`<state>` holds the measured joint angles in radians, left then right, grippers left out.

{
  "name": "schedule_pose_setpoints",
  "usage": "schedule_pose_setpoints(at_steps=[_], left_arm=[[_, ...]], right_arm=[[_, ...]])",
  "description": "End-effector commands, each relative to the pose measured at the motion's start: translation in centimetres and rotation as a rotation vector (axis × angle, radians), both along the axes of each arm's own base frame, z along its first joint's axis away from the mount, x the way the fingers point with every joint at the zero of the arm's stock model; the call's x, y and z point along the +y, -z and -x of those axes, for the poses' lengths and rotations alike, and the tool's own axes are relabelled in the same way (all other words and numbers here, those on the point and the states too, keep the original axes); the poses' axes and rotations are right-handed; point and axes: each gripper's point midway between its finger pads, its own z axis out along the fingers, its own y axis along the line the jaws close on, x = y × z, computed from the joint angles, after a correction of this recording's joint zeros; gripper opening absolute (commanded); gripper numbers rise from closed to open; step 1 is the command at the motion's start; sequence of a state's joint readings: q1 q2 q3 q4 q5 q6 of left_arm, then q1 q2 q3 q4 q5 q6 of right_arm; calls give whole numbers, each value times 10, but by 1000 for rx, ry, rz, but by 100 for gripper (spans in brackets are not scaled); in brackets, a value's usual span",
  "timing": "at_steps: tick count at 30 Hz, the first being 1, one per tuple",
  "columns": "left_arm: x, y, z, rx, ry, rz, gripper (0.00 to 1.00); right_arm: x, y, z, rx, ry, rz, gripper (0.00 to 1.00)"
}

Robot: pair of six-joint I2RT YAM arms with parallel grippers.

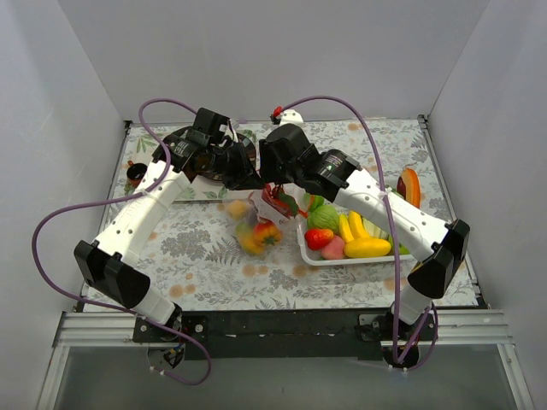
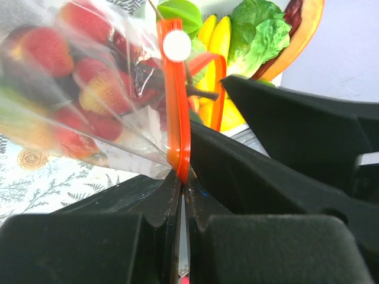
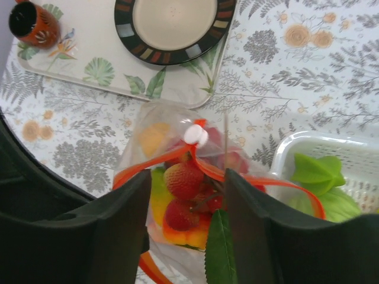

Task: Place the food in the zip-top bag and seal the zipper
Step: Place the fake fruit in the zipper food storage bag, then adjust the zipper food storage bag at the center of the board.

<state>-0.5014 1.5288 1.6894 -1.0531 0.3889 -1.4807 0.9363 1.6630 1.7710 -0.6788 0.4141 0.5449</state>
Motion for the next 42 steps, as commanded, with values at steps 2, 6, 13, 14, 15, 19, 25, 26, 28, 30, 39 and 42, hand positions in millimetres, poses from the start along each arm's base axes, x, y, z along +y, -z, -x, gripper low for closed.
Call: schedule_pose_setpoints(at_steps=[2,6,13,14,15,19,25,26,28,30,39,42], left_arm=[[-2,-24,6,-65,14,51,0],[1,-21,4,-60,-7,35,0],[2,-21,5,-64,-9,32,0],[2,-21,5,-65,-8,32,0],[2,-21,5,-64,-7,35,0],[2,-23,6,-67,-4,40,0],[4,-25,7,-71,-9,34,0],[4,-25,7,-69,-8,34,0],[4,-25,7,-69,-10,31,0],[6,-26,8,-70,-13,28,0],[29,-23,9,-88,-108,-61,0],[48,1,0,-55,-207,-174,0]], right_arm=[[5,-38,-1,-78,-39,-53,72],[-17,-55,4,-114,-20,-24,76],[-65,-22,0,-58,-26,-66,73],[-80,0,-4,-20,-20,-68,72],[-71,4,4,11,-110,-124,72],[-76,29,-1,53,-181,-202,70],[-69,61,-9,107,-214,-208,68],[-67,64,-9,113,-223,-214,68],[-65,73,-11,133,-220,-213,62],[-62,74,-14,133,-216,-224,48],[-46,56,-19,135,-210,-242,1],[-21,1,-2,49,-252,-258,1]])
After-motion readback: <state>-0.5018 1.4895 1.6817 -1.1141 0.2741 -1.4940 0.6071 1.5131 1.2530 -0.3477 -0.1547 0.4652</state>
